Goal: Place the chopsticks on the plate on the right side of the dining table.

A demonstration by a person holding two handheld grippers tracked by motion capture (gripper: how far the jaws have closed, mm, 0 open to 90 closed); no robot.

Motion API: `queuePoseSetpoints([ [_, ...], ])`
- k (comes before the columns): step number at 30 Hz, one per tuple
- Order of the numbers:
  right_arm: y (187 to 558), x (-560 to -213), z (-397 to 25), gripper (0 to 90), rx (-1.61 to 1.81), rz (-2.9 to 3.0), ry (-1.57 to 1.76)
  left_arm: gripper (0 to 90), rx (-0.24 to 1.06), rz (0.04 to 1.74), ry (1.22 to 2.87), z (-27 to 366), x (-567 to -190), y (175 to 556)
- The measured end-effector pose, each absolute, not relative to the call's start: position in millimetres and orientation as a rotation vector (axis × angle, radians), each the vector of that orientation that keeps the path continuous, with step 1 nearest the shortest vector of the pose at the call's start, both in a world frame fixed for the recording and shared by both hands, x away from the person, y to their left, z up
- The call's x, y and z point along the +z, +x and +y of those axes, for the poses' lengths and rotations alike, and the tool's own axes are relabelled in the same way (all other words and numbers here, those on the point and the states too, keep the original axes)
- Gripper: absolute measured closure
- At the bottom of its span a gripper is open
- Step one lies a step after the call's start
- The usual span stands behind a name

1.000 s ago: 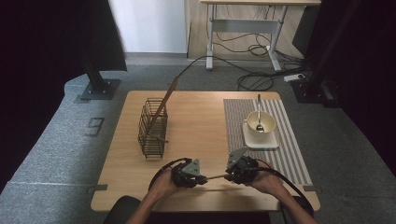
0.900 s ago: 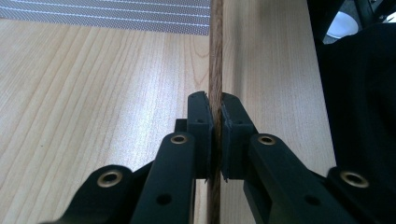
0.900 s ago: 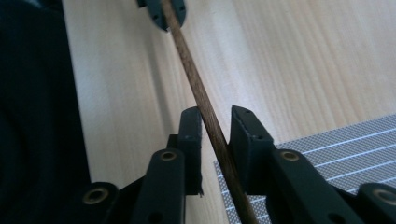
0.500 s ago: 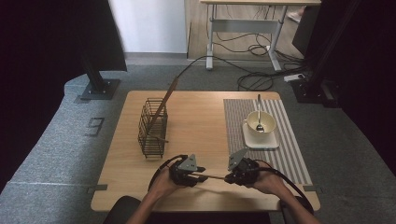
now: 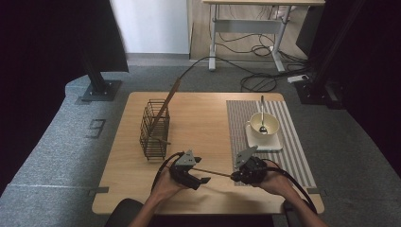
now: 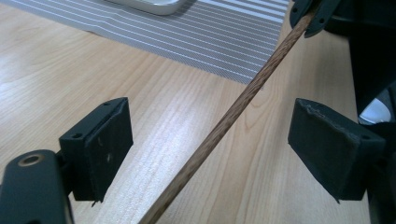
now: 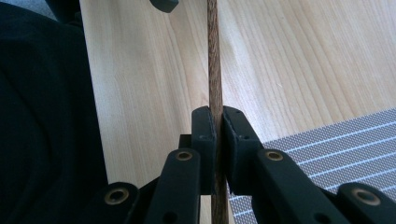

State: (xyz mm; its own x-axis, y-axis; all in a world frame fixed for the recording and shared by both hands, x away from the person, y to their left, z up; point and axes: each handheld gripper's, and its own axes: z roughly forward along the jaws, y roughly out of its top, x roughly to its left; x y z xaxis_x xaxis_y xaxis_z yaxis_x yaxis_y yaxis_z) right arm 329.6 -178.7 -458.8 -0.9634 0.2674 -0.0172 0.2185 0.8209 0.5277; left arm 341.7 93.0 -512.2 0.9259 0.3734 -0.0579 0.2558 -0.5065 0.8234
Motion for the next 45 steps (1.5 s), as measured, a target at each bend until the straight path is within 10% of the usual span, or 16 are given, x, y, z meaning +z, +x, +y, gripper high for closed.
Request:
queuePoseSetpoints([
  [45,366,-446,-255,82.9,0.853,2.707,0.759,0.0,0.201,0.613,2.333,80,-556,350],
])
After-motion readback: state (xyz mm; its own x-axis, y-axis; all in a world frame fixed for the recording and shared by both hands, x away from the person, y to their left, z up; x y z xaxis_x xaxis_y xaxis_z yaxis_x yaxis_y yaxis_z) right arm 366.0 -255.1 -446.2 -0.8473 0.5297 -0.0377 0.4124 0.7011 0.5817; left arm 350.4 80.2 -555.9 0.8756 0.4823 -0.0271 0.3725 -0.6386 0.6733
